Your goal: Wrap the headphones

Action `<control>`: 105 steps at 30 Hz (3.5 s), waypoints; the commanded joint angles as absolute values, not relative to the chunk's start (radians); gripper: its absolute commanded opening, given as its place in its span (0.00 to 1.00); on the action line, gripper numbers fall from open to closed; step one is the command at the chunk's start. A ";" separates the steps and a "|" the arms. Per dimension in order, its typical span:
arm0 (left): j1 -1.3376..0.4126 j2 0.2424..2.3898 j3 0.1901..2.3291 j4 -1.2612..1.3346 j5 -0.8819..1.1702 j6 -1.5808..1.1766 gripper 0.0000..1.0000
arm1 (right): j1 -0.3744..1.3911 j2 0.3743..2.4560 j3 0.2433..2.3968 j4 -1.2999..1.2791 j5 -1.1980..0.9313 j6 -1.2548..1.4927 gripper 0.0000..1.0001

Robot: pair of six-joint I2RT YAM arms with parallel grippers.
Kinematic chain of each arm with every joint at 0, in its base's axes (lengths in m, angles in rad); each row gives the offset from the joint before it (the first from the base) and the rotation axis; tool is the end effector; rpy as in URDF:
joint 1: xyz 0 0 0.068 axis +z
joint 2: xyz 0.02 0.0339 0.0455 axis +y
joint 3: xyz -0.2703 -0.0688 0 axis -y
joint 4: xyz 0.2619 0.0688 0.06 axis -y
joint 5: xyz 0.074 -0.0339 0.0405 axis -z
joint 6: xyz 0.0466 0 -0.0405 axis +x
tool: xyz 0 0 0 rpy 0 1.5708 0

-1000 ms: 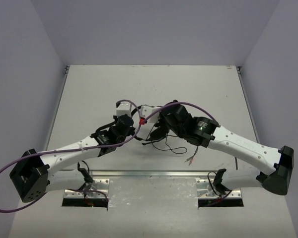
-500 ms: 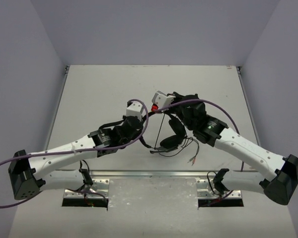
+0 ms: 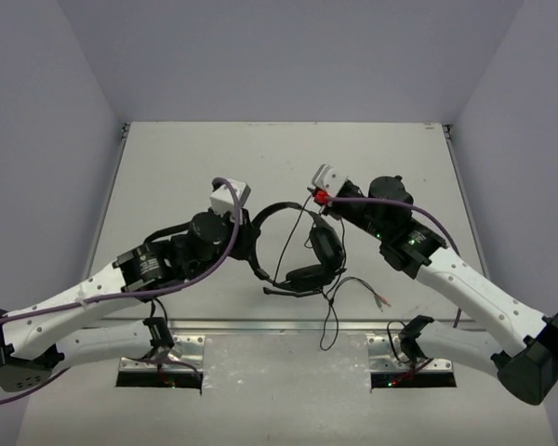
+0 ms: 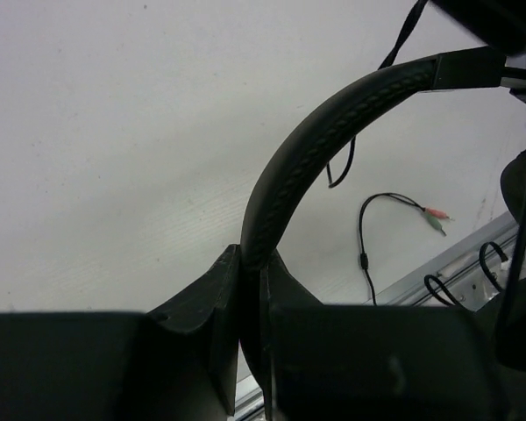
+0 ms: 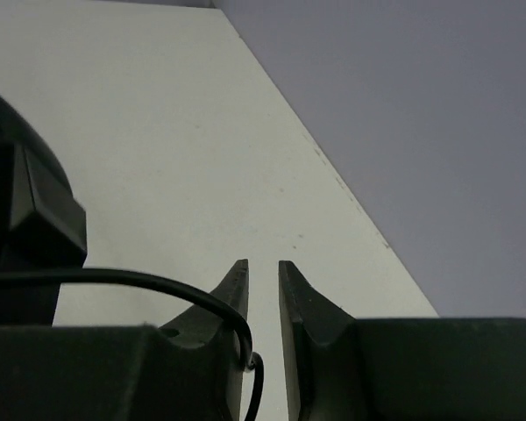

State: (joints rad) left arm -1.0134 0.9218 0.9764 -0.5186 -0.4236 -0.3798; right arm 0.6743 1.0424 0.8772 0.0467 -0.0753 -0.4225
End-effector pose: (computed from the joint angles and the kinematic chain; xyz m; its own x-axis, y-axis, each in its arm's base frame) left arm 0.1321 -0.1757 0.3509 -0.4346 0.0583 -0.8987 0.4501 0.8784 -0.1607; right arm 0.2099 0.1723 0.3488 0.1950 -0.3676 -0.9093 -0.6589 0.6376 -0.3991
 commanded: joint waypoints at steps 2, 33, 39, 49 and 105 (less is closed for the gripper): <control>-1.031 0.844 1.174 -0.483 -0.467 -0.405 0.00 | 0.647 1.071 0.861 0.193 -0.277 -0.243 0.24; -1.031 0.907 1.396 -0.747 -0.930 -0.278 0.00 | 0.591 1.302 1.054 0.028 -0.523 0.133 0.61; -1.031 0.888 1.367 -0.739 -0.963 -0.336 0.00 | 0.581 1.319 1.077 -0.037 -0.543 0.141 0.75; -1.031 0.885 1.410 -0.774 -0.770 -0.494 0.00 | 0.581 1.308 1.009 0.144 -0.598 0.209 0.72; -1.031 0.980 1.353 -0.720 -0.448 -0.721 0.00 | 0.410 1.091 0.672 0.443 -0.758 0.318 0.88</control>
